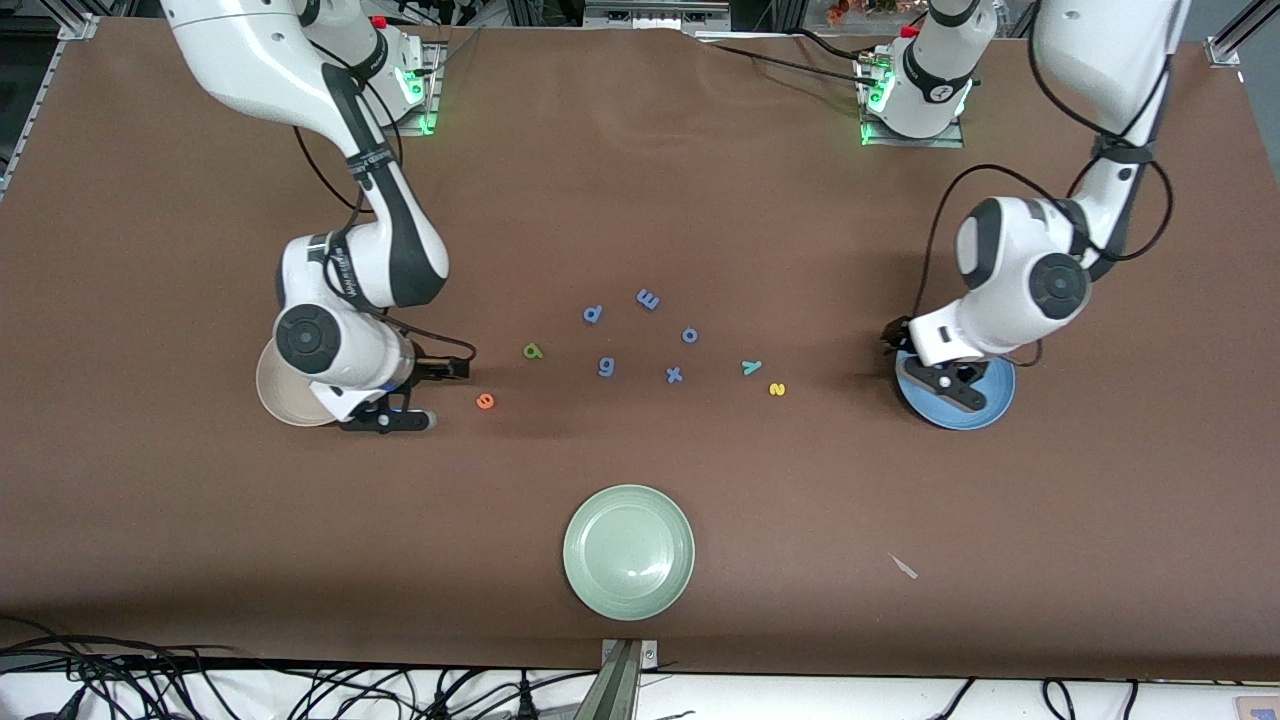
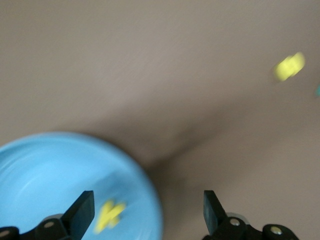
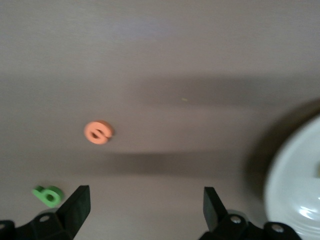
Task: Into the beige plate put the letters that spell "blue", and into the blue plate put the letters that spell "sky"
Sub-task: 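Release the k over the blue plate and the n over the white plate, then grasp the orange e with the right gripper while the left gripper grasps the z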
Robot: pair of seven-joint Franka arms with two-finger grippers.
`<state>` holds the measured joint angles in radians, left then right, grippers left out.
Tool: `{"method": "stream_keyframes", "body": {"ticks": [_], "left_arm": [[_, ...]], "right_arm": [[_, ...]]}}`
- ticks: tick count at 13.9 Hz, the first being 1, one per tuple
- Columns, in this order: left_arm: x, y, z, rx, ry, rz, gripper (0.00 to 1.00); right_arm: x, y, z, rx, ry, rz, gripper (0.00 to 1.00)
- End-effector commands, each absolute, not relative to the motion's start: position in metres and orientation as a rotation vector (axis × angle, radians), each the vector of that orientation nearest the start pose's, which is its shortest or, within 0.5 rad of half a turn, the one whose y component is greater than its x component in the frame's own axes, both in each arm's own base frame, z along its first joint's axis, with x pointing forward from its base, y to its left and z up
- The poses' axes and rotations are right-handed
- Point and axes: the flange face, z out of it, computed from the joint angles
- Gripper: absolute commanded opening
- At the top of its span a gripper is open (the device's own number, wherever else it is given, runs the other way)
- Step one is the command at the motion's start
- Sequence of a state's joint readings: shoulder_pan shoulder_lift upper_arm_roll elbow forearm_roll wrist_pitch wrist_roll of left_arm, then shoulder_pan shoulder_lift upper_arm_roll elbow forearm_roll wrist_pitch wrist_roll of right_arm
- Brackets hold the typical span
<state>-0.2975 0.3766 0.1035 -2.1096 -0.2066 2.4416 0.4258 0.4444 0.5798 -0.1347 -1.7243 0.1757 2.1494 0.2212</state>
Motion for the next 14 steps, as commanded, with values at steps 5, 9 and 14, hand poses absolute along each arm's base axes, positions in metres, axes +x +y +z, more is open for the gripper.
{"method": "stream_keyframes", "body": {"ticks": [5, 9, 14], "left_arm": [[0.591, -0.245, 0.193, -3.183, 0.610, 0.013, 0.88], [0.588, -0.265, 0.183, -3.167, 0.657, 0.019, 0.75], [0.581, -0.278, 0.171, -3.161, 0.660, 0.021, 0.76]], "right_arm": [[0.631, 0.254, 0.197, -3.072, 0.053, 0.120, 1.00], [0.628, 0.262, 0.182, -3.082, 0.025, 0.131, 1.00], [0.630, 0.262, 0.174, -3.078, 0.027, 0.101, 0.83]]}}
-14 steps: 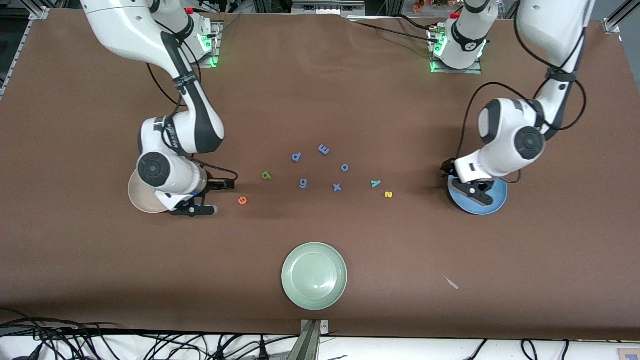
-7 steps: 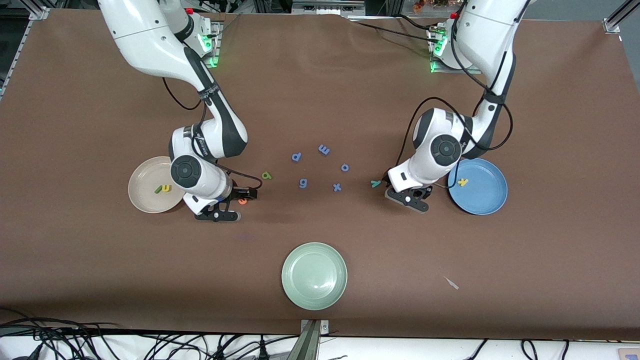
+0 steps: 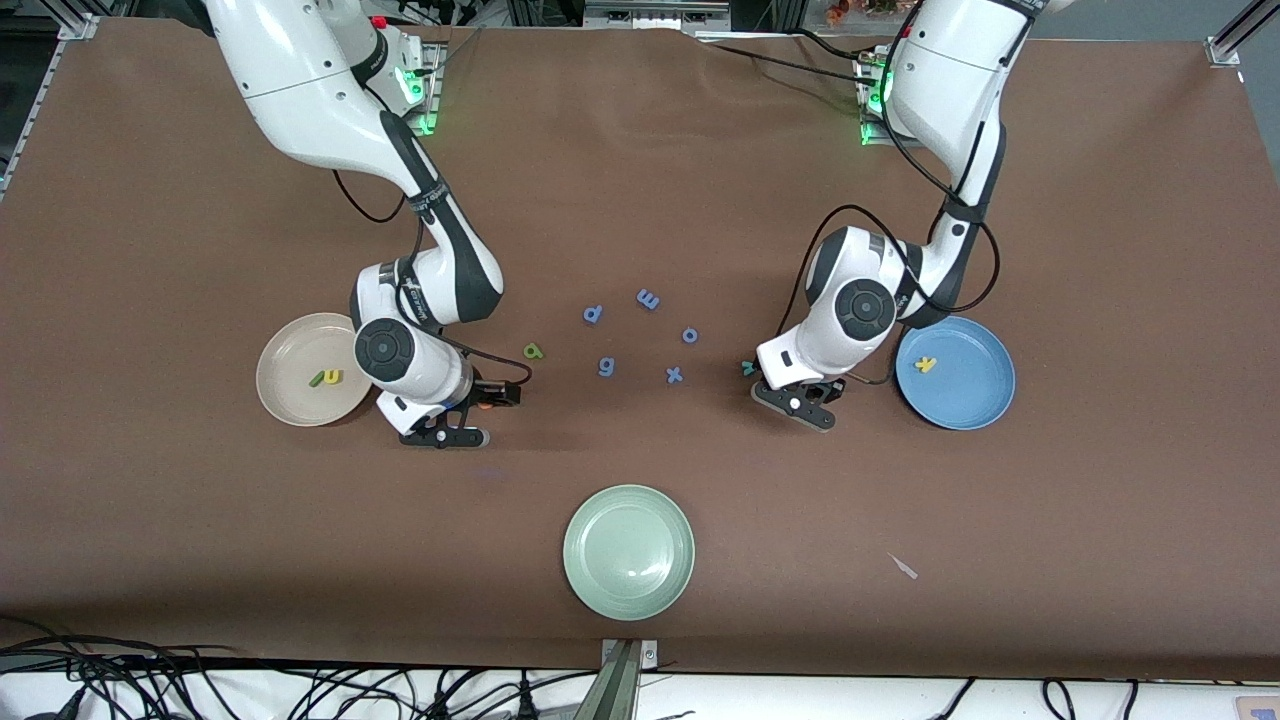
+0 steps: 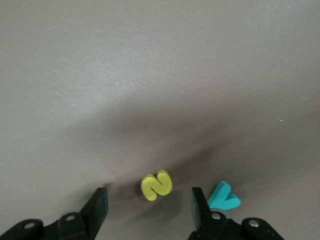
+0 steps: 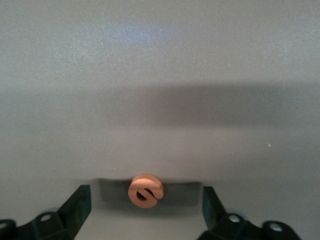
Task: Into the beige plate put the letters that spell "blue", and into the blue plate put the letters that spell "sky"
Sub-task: 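Grasp the orange e with the right gripper while the left gripper grasps the z, then release the e and z over the white and blue plates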
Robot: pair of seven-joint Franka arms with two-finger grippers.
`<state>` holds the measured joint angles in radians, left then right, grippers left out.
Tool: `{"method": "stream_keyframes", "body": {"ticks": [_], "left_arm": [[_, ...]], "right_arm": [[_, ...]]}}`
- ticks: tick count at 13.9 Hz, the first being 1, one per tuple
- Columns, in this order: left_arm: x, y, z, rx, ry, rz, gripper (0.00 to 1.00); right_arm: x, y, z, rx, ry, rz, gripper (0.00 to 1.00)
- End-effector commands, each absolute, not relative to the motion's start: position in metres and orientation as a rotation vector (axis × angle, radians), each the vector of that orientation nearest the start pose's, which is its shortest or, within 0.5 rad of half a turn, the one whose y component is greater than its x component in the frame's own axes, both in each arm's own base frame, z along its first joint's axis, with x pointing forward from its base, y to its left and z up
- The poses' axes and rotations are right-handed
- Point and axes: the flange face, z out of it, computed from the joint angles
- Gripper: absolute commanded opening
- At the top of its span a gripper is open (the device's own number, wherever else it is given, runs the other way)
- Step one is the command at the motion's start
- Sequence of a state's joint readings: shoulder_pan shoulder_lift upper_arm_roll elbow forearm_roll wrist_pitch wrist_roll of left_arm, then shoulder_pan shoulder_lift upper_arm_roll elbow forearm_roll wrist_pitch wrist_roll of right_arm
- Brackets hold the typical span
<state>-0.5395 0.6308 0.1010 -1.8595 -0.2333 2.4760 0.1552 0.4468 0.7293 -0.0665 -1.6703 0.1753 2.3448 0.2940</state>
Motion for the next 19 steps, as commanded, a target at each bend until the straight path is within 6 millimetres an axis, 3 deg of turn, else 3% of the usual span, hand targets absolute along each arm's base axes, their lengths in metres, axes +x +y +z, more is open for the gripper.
{"method": "stream_keyframes", "body": {"ticks": [1, 3, 5, 8, 10, 12, 14, 15, 17, 19], "left_arm": [[0.581, -0.277, 0.168, -3.158, 0.661, 0.014, 0.75], [0.582, -0.278, 0.165, -3.153, 0.674, -0.016, 0.67], [0.581, -0.281, 0.164, -3.148, 0.690, -0.014, 0.51], [0.581, -0.280, 0.164, -3.147, 0.691, -0.015, 0.29], [0.581, -0.280, 0.164, -3.147, 0.691, -0.015, 0.25], [0.582, -0.280, 0.165, -3.148, 0.691, -0.017, 0.18], [0.584, -0.279, 0.172, -3.151, 0.690, -0.031, 0.14], [0.590, -0.272, 0.187, -3.161, 0.674, -0.063, 0.13], [0.603, -0.227, 0.219, -3.183, 0.617, -0.056, 0.12], [0.598, -0.168, 0.233, -3.187, 0.636, 0.003, 0.12]], "right_arm": [[0.629, 0.262, 0.173, -3.078, 0.031, 0.104, 0.72], [0.627, 0.264, 0.174, -3.075, 0.024, 0.115, 0.44], [0.626, 0.266, 0.174, -3.074, 0.018, 0.115, 0.24], [0.625, 0.265, 0.172, -3.077, 0.015, 0.123, 0.09], [0.626, 0.266, 0.179, -3.083, -0.008, 0.121, 0.05], [0.628, 0.255, 0.206, -3.091, -0.062, 0.182, 0.04], [0.632, 0.202, 0.236, -3.114, -0.179, 0.300, 0.04], [0.632, 0.180, 0.245, -3.119, -0.215, 0.329, 0.04], [0.623, 0.139, 0.254, -3.120, -0.263, 0.336, 0.05], [0.606, 0.092, 0.249, -3.117, -0.328, 0.295, 0.05]]}}
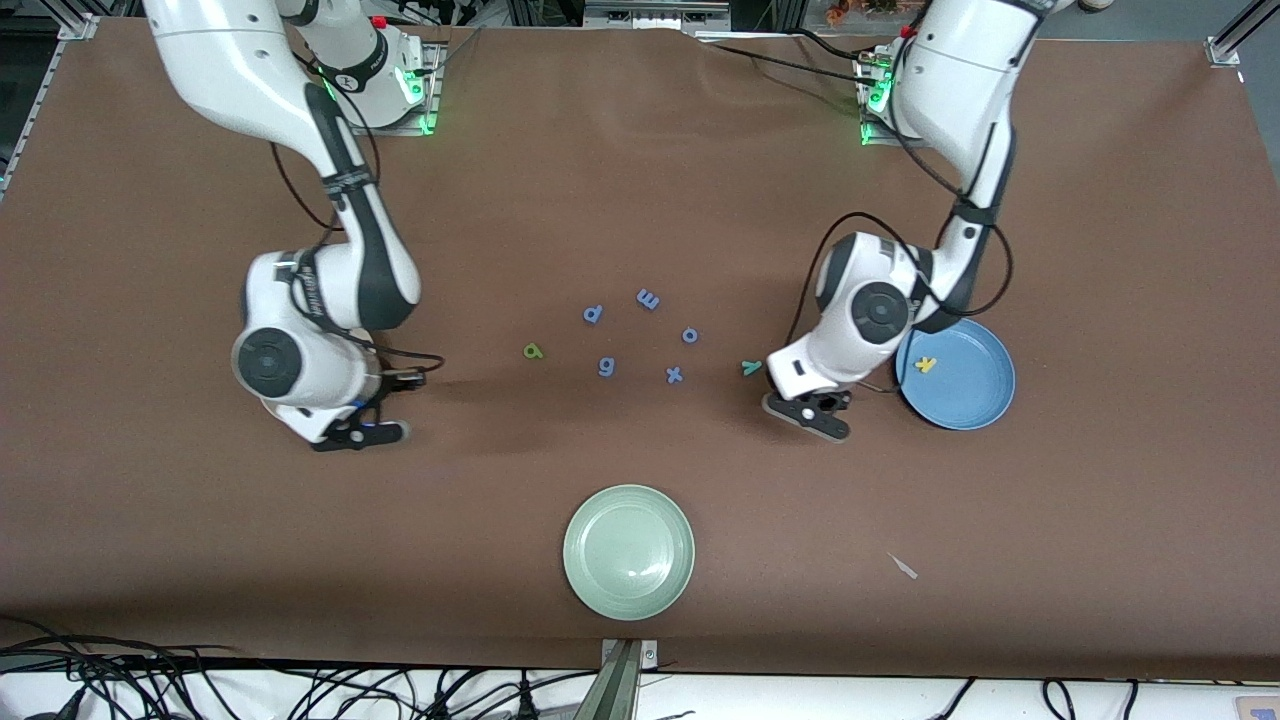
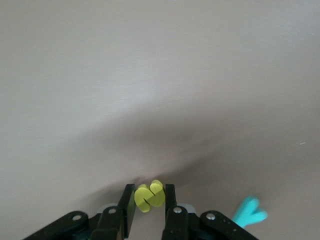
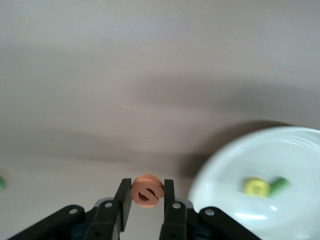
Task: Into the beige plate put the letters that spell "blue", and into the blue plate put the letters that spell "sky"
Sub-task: 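Release the e and z over the white and blue plates, then grasp the green b with the right gripper while the left gripper grasps the y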
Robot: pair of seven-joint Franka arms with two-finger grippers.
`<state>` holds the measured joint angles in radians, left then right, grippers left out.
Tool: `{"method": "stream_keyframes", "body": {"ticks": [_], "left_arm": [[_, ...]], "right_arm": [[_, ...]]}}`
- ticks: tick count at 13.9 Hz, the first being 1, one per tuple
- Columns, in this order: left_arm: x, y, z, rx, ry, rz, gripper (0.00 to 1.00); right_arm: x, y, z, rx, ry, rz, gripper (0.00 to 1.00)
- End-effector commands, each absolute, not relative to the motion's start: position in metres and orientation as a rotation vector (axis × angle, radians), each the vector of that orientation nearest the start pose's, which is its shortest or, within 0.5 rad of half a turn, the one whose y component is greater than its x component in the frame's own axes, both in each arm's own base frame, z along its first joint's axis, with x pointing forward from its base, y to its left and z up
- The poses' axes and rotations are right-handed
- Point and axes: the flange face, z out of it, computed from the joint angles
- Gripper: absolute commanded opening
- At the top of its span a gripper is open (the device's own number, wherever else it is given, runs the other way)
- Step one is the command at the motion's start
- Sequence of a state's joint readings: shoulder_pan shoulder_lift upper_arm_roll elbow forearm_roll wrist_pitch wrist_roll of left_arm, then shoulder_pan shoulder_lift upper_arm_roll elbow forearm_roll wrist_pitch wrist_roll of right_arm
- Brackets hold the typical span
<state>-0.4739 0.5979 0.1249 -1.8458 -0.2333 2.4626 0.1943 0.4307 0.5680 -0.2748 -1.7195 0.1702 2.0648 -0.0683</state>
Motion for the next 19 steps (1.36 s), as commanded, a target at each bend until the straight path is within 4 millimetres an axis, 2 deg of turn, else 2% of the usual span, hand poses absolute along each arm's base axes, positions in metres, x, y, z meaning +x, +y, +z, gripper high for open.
{"method": "stream_keyframes", "body": {"ticks": [1, 3, 5, 6, 7, 8, 9, 10, 11, 13, 14, 15, 17, 19], "left_arm": [[0.594, -0.140, 0.240, -3.185, 0.669, -0.001, 0.12], [0.579, -0.088, 0.242, -3.182, 0.727, 0.031, 0.12], [0.561, -0.048, 0.230, -3.176, 0.799, 0.089, 0.12], [0.554, -0.035, 0.223, -3.173, 0.830, 0.114, 0.12], [0.550, -0.023, 0.218, -3.179, 0.816, 0.133, 0.15], [0.546, -0.019, 0.212, -3.182, 0.803, 0.152, 0.30], [0.542, -0.019, 0.207, -3.186, 0.788, 0.168, 0.50], [0.543, -0.019, 0.209, -3.189, 0.769, 0.165, 0.86], [0.546, -0.022, 0.213, -3.191, 0.763, 0.149, 0.91], [0.549, -0.033, 0.216, -3.204, 0.719, 0.138, 0.93], [0.553, -0.049, 0.220, -3.203, 0.717, 0.120, 0.93], [0.556, -0.076, 0.225, -3.207, 0.722, 0.100, 0.93], [0.563, -0.145, 0.231, -3.261, 0.653, 0.060, 0.92], [0.566, -0.209, 0.225, -3.278, 0.586, 0.035, 0.92]], "right_arm": [[0.598, 0.076, 0.248, -3.114, -0.345, 0.280, 0.05], [0.589, 0.060, 0.239, -3.118, -0.355, 0.276, 0.05], [0.586, 0.049, 0.229, -3.124, -0.351, 0.291, 0.06], [0.584, 0.036, 0.222, -3.127, -0.321, 0.314, 0.19], [0.583, 0.033, 0.218, -3.125, -0.302, 0.324, 0.71], [0.583, 0.035, 0.220, -3.122, -0.282, 0.333, 1.00], [0.584, 0.043, 0.224, -3.116, -0.292, 0.329, 1.00], [0.586, 0.052, 0.225, -3.113, -0.280, 0.322, 1.00], [0.585, 0.070, 0.223, -3.092, -0.202, 0.309, 1.00], [0.585, 0.110, 0.226, -3.074, -0.080, 0.294, 1.00], [0.584, 0.130, 0.226, -3.074, -0.012, 0.294, 1.00], [0.583, 0.151, 0.228, -3.071, 0.042, 0.283, 1.00], [0.576, 0.189, 0.221, -3.076, 0.160, 0.243, 1.00], [0.564, 0.235, 0.211, -3.083, 0.270, 0.179, 1.00]]}}
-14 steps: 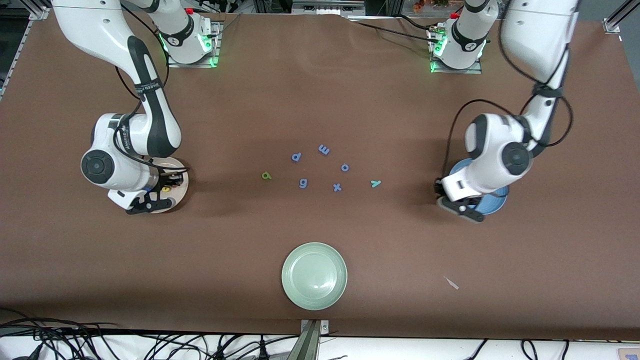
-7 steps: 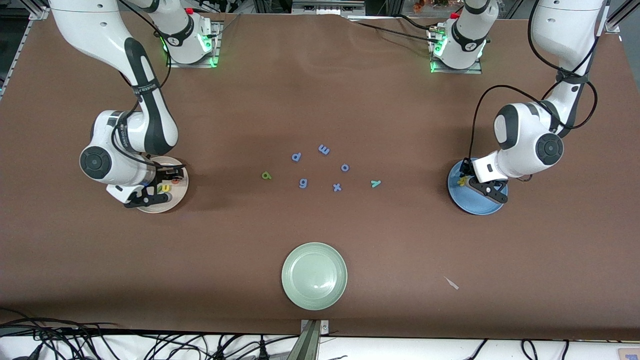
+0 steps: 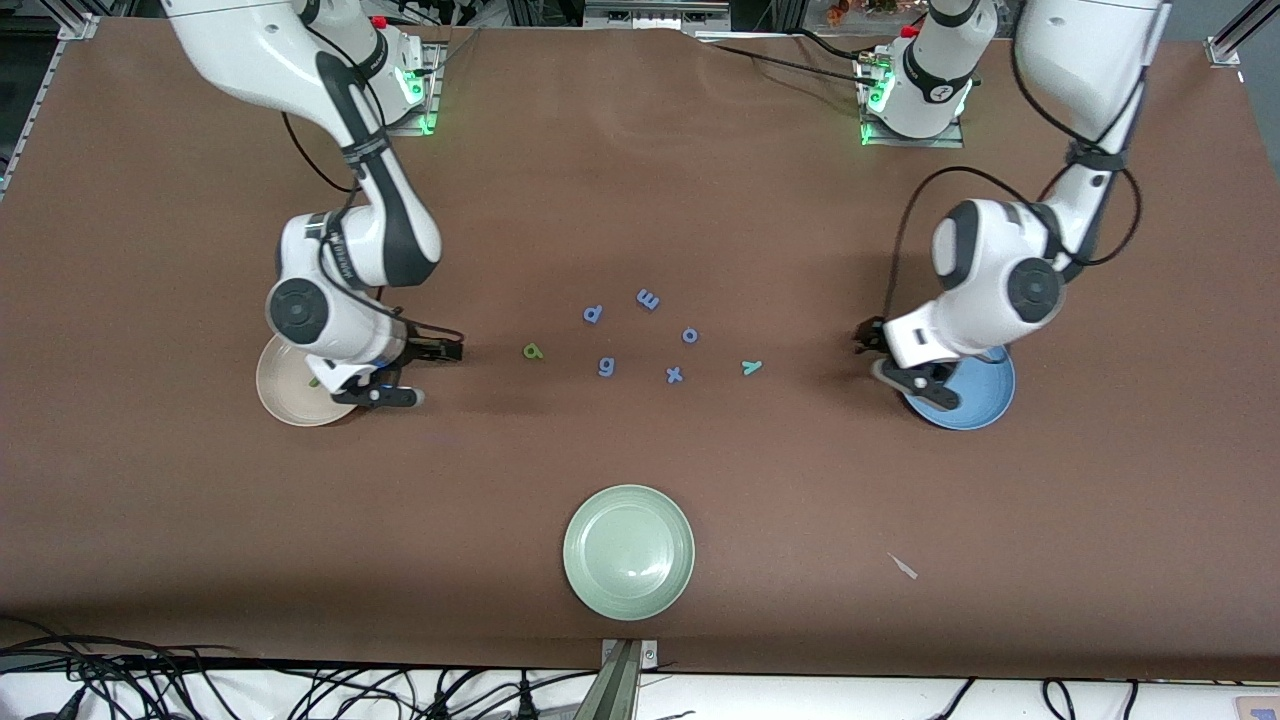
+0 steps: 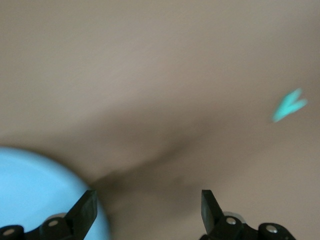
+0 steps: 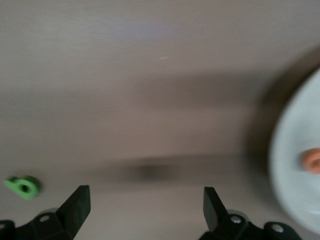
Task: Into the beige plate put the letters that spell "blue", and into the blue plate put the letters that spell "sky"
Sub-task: 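Grasp the green b with the right gripper while the left gripper grasps the y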
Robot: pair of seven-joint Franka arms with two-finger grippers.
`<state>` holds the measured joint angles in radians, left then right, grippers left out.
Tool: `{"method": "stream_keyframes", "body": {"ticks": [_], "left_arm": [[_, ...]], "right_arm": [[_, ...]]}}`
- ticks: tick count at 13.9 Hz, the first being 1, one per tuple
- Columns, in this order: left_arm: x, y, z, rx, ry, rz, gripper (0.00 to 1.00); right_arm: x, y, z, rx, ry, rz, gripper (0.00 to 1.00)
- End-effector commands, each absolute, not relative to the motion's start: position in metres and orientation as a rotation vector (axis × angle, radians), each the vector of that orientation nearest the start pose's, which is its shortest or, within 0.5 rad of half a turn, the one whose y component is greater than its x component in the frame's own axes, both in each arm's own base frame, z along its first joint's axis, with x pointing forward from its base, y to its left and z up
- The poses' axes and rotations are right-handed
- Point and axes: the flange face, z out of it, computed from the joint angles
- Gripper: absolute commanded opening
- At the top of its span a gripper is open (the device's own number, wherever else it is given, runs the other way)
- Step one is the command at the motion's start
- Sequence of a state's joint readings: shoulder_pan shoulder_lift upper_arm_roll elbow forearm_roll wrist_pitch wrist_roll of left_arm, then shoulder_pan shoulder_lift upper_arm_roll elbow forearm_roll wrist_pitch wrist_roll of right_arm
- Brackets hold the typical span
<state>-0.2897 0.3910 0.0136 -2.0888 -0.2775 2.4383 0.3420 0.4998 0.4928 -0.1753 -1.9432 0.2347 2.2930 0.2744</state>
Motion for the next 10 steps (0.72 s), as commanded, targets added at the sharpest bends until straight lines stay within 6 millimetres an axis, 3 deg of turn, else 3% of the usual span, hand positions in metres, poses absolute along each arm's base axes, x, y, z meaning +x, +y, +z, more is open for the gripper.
{"method": "stream_keyframes", "body": {"ticks": [1, 3, 5, 10], "left_arm": [[0.562, -0.234, 0.219, -3.279, 0.566, 0.036, 0.91], [0.556, -0.261, 0.206, -3.268, 0.585, 0.013, 0.90], [0.548, -0.279, 0.188, -3.249, 0.634, -0.013, 0.80], [0.548, -0.319, 0.175, -3.226, 0.734, -0.054, 0.75]], "right_arm": [[0.561, 0.249, 0.207, -3.080, 0.337, 0.148, 1.00], [0.555, 0.265, 0.204, -3.074, 0.372, 0.122, 1.00], [0.545, 0.284, 0.198, -3.057, 0.345, 0.153, 1.00], [0.542, 0.317, 0.191, -3.048, 0.275, 0.136, 1.00]]}}
